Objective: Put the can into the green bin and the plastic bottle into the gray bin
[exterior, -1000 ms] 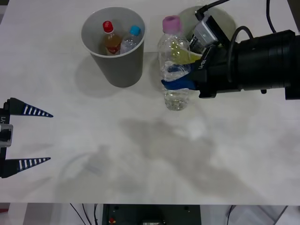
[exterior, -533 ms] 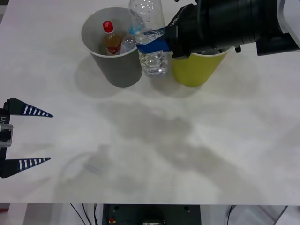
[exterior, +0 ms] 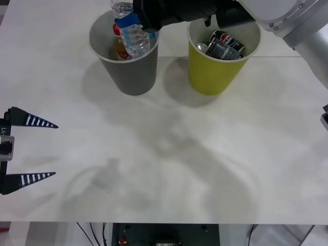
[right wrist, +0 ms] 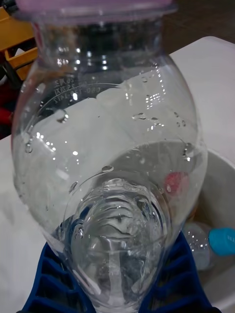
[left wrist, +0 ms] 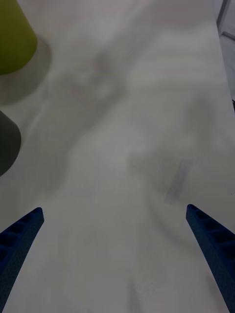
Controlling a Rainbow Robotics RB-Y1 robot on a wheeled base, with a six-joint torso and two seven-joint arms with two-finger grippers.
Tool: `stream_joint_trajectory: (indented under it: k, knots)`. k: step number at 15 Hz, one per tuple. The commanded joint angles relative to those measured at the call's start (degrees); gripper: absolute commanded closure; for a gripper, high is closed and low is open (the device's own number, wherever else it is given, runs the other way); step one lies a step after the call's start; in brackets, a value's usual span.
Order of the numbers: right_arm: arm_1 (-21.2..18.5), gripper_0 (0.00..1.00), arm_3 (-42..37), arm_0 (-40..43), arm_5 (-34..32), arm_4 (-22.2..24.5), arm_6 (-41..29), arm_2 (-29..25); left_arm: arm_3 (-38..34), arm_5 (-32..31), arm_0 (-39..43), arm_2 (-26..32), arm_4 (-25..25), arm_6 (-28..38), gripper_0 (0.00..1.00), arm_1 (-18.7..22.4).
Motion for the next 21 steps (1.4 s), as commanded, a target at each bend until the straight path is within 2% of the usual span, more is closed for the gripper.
stream_joint_trajectory:
  k: [1,4,5,6,8,9,10,12,15,21]
  knots:
    - [4.0,1.0,8.65,-4.67,2.14,0.33,1.79,2.14,0.0,0.0,0.0,0.0,0.0,0.0,0.0,0.0]
    - [6.02,1.0,13.22,-7.57,2.14,0.6,2.5,3.38,0.0,0.0,0.0,0.0,0.0,0.0,0.0,0.0]
    - [6.28,0.97,13.48,-7.92,2.23,0.77,2.5,3.64,0.0,0.0,0.0,0.0,0.0,0.0,0.0,0.0]
    - [6.37,0.87,13.48,-8.01,2.32,0.95,2.5,3.9,0.0,0.0,0.0,0.0,0.0,0.0,0.0,0.0]
    - [6.37,0.43,13.48,-8.01,2.32,1.04,3.73,4.08,0.0,0.0,0.0,0.0,0.0,0.0,0.0,0.0]
    - [6.28,0.14,13.57,-8.01,2.32,0.95,3.99,4.08,0.0,0.0,0.0,0.0,0.0,0.0,0.0,0.0]
    - [6.37,0.0,13.57,-8.01,2.41,0.51,4.61,4.08,0.0,0.0,0.0,0.0,0.0,0.0,0.0,0.0]
    - [6.02,0.0,13.57,-8.01,2.41,-0.81,6.01,4.08,0.0,0.0,0.0,0.0,0.0,0.0,0.0,0.0]
    - [2.68,0.0,11.46,-7.39,-0.41,-6.35,7.42,3.55,0.0,0.0,0.0,0.0,0.0,0.0,0.0,0.0]
    - [-6.55,0.0,-8.4,6.32,-9.9,-7.66,9.18,-6.29,0.0,0.0,0.0,0.0,0.0,0.0,0.0,0.0]
